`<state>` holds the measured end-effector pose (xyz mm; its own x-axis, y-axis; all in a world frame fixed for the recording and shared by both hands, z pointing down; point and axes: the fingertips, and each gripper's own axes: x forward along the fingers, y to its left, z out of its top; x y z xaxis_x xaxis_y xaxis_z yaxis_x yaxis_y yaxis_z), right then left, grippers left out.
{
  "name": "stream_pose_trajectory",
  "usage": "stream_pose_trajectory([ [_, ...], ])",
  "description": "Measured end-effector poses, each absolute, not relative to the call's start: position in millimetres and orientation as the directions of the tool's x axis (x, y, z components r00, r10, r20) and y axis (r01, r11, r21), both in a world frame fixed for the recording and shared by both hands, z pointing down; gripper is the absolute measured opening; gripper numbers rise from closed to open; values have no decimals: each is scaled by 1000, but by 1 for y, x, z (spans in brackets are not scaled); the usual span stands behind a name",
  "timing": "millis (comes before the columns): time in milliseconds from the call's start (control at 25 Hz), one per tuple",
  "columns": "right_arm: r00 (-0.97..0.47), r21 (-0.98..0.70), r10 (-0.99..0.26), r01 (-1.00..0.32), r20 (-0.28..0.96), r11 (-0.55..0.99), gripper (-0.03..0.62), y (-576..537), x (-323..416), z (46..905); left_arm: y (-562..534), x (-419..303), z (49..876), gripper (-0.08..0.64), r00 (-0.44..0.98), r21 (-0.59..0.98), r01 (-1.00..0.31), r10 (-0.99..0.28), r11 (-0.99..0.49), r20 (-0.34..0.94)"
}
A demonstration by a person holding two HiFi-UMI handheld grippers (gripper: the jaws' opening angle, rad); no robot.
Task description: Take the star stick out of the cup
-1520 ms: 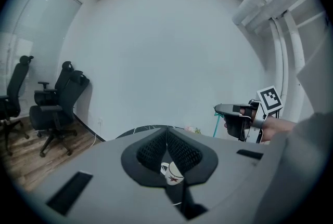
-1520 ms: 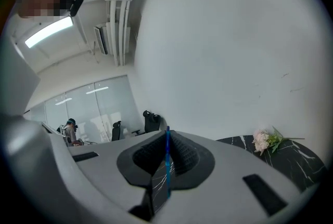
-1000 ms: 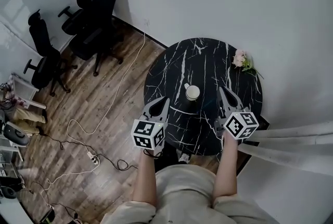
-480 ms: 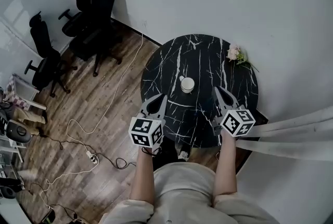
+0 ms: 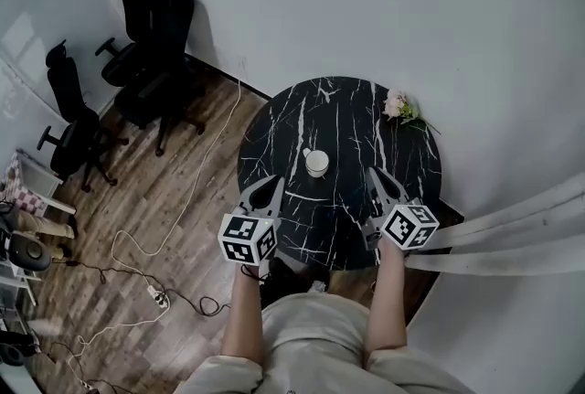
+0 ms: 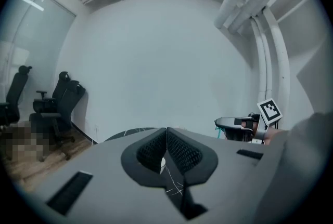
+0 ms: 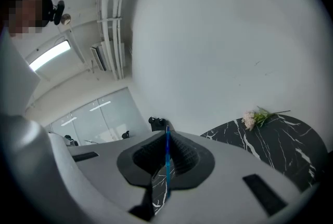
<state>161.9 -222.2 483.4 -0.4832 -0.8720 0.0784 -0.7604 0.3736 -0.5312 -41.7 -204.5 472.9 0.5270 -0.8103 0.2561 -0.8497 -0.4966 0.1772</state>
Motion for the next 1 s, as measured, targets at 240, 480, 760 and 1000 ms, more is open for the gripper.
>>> stream_pose_trajectory([
  [240,-442,-546,-894,-768,76,334,43,-216,185,483,-207,-37,477,21,549,199,-836,-794,-512,261],
  [480,-445,-545,-892,-768,77,336,43,-214,187,487,-200,-35,485,21,554,193,-832,-790,-519,263],
  [760,-475,-531,-875,-768,98,358,43,-214,176,489,-199,-44,489,21,533,202,-845,-799,-494,276],
  [1000,-511,-541,-855,-744,84,391,43,-210,164,488,-194,-46,492,21,532,200,-846,-798,-493,284],
])
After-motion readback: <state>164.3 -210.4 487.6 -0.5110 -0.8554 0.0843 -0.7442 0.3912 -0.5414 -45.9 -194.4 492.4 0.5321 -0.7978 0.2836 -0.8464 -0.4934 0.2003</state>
